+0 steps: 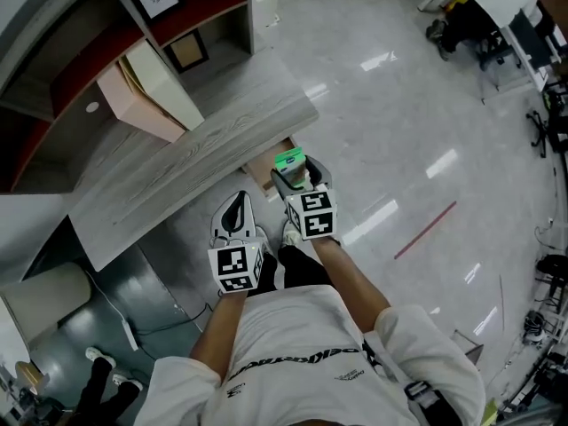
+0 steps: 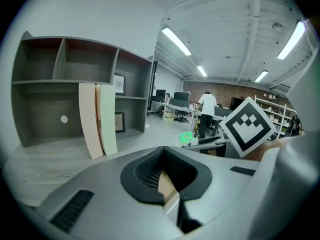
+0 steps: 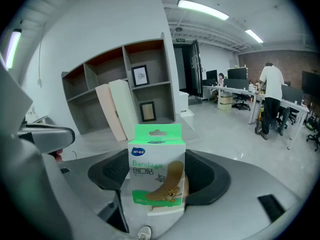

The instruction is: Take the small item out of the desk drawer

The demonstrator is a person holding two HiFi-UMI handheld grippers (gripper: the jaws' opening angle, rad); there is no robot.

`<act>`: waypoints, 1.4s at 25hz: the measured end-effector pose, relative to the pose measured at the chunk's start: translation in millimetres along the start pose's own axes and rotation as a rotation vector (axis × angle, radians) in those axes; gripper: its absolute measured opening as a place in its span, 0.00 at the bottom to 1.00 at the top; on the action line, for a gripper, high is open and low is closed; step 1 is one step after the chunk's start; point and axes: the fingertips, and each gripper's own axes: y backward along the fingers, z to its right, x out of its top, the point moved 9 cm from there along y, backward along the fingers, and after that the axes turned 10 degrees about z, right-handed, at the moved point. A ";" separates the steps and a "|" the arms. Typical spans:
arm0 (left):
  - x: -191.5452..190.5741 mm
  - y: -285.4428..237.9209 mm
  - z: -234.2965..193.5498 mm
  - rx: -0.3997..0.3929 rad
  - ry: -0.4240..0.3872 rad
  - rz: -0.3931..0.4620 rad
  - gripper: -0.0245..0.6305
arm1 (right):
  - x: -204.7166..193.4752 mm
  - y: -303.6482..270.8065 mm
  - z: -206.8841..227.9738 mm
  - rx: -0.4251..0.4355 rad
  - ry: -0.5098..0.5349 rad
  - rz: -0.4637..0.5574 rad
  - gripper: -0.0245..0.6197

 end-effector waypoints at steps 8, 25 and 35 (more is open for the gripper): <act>31.2 8.2 1.4 -0.001 -0.013 0.041 0.06 | 30.5 26.1 -13.7 0.021 0.016 0.063 0.62; 99.0 21.8 20.9 -0.034 -0.063 0.141 0.06 | 98.4 90.3 -15.5 0.034 0.012 0.223 0.62; 119.9 20.5 28.8 -0.035 -0.075 0.210 0.06 | 123.1 109.1 -12.0 0.041 0.039 0.301 0.62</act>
